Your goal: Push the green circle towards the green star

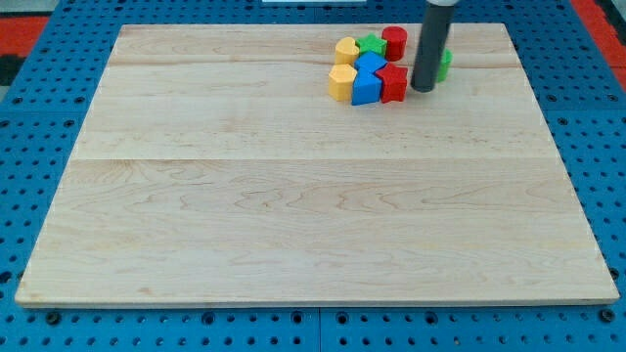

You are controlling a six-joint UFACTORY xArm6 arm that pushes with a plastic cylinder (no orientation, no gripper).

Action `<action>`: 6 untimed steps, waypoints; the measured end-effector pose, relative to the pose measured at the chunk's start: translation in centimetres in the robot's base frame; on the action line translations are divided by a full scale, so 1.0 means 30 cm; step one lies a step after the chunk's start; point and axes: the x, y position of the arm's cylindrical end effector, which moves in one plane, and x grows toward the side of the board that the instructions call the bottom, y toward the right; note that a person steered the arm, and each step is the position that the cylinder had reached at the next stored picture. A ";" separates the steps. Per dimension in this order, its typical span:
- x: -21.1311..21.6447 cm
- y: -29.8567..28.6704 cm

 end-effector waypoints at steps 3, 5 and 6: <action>-0.106 0.180; -0.106 0.020; -0.106 -0.012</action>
